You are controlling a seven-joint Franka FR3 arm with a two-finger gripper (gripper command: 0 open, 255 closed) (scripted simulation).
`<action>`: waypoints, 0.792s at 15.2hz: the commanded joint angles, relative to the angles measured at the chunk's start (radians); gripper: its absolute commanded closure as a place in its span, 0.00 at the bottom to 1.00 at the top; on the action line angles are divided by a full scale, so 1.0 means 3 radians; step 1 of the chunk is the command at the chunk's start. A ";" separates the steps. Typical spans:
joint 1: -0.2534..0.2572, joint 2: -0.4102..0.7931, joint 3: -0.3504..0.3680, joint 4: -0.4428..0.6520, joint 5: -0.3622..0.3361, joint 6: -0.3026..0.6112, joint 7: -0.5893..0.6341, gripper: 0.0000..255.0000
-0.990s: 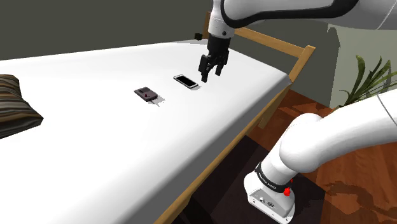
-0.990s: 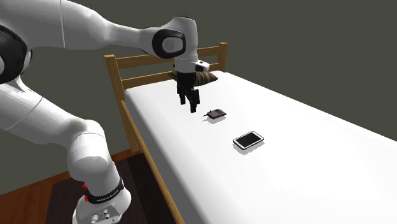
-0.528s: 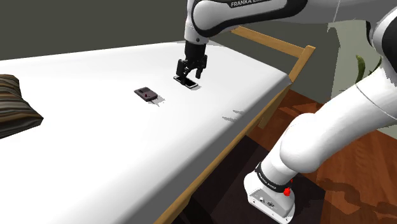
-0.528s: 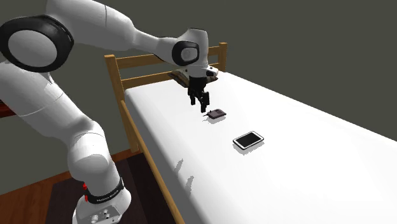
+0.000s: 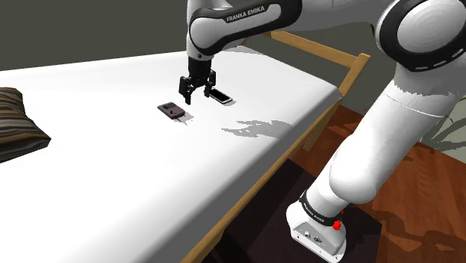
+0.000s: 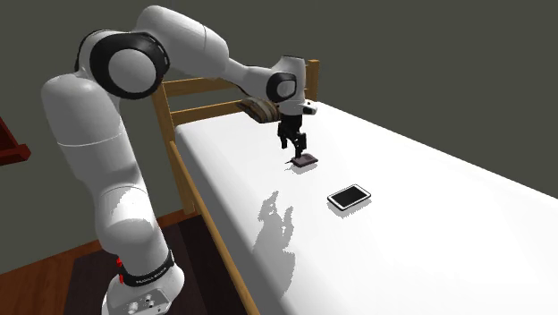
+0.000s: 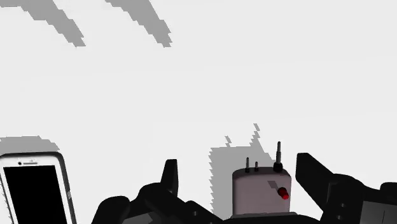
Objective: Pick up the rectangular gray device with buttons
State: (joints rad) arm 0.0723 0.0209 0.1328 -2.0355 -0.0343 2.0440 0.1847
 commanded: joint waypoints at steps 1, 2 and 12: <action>0.0021 0.0264 0.0018 0.0232 -0.0029 0.0039 0.0054 0.00; 0.0036 0.0390 0.0027 0.0346 -0.0046 0.0055 0.0083 0.00; 0.0140 0.1149 0.0041 0.0955 -0.0150 0.0220 0.0233 0.00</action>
State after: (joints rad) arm 0.1133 0.3608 0.1452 -1.7419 -0.0778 2.0979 0.2522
